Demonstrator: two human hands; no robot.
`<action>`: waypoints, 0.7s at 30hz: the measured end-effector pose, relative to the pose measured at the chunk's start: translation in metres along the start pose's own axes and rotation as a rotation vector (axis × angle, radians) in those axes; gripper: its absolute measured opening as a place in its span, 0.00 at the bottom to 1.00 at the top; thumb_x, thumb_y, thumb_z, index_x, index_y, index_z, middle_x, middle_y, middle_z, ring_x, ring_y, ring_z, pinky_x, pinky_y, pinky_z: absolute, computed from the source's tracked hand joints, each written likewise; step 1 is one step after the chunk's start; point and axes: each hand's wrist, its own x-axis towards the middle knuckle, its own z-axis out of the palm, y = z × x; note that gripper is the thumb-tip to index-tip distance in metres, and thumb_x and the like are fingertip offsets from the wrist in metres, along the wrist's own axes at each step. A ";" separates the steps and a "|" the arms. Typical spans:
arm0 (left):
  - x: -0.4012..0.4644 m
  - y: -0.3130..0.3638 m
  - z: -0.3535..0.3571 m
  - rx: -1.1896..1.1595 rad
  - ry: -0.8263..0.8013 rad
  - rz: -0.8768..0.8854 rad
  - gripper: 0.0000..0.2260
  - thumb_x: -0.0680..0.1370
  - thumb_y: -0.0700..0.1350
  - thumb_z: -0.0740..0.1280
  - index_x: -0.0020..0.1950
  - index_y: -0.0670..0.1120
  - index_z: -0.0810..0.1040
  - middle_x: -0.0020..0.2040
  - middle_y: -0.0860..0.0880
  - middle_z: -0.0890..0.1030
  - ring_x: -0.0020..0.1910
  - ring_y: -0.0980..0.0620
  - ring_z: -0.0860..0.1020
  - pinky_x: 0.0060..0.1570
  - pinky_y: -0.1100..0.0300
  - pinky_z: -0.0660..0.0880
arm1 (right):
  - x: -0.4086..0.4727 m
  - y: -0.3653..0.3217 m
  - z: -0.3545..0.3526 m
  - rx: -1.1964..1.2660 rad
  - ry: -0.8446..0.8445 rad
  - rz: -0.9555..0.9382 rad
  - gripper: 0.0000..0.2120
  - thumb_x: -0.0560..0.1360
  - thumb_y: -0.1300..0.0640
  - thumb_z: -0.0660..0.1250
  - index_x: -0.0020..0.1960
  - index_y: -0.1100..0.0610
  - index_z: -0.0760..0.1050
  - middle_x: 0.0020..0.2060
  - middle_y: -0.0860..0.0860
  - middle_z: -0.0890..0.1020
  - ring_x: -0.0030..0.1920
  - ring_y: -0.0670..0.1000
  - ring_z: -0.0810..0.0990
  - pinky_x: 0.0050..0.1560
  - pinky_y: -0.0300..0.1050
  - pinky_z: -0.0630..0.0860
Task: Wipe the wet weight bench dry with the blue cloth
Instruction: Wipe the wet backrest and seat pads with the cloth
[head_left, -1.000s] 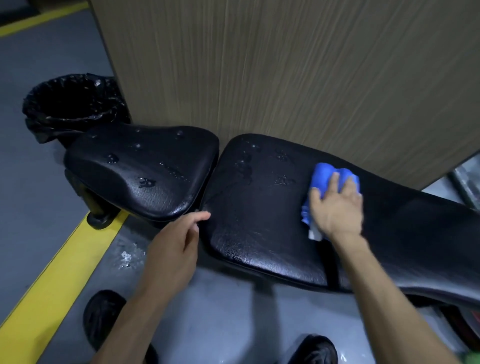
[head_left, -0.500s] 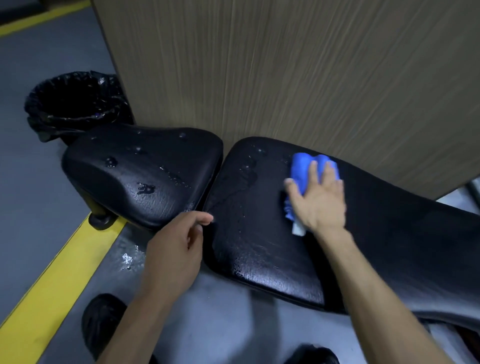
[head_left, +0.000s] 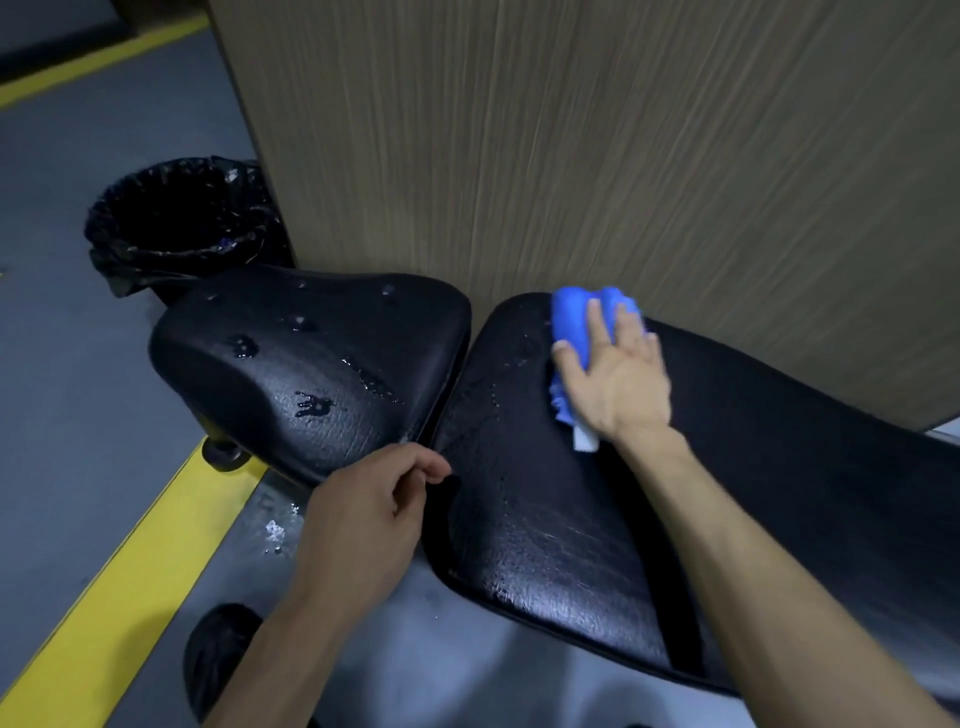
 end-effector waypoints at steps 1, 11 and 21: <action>0.002 0.000 -0.001 0.008 -0.008 0.004 0.14 0.77 0.38 0.67 0.46 0.59 0.81 0.45 0.67 0.83 0.42 0.62 0.82 0.45 0.56 0.79 | -0.014 -0.016 0.002 0.006 0.003 -0.139 0.34 0.81 0.38 0.48 0.82 0.53 0.52 0.80 0.60 0.55 0.80 0.57 0.51 0.79 0.54 0.47; 0.011 -0.008 -0.017 0.004 -0.149 0.063 0.15 0.78 0.37 0.67 0.47 0.59 0.83 0.43 0.67 0.83 0.40 0.61 0.82 0.40 0.68 0.74 | 0.063 0.028 -0.010 0.052 -0.029 0.074 0.30 0.81 0.41 0.48 0.80 0.53 0.56 0.78 0.60 0.61 0.78 0.58 0.58 0.77 0.56 0.54; 0.025 -0.009 -0.018 0.056 -0.175 0.110 0.14 0.76 0.38 0.67 0.49 0.59 0.80 0.44 0.67 0.83 0.43 0.67 0.80 0.44 0.72 0.72 | -0.049 -0.049 0.001 0.147 -0.147 -0.607 0.30 0.80 0.39 0.47 0.80 0.47 0.58 0.80 0.49 0.58 0.80 0.48 0.52 0.79 0.50 0.47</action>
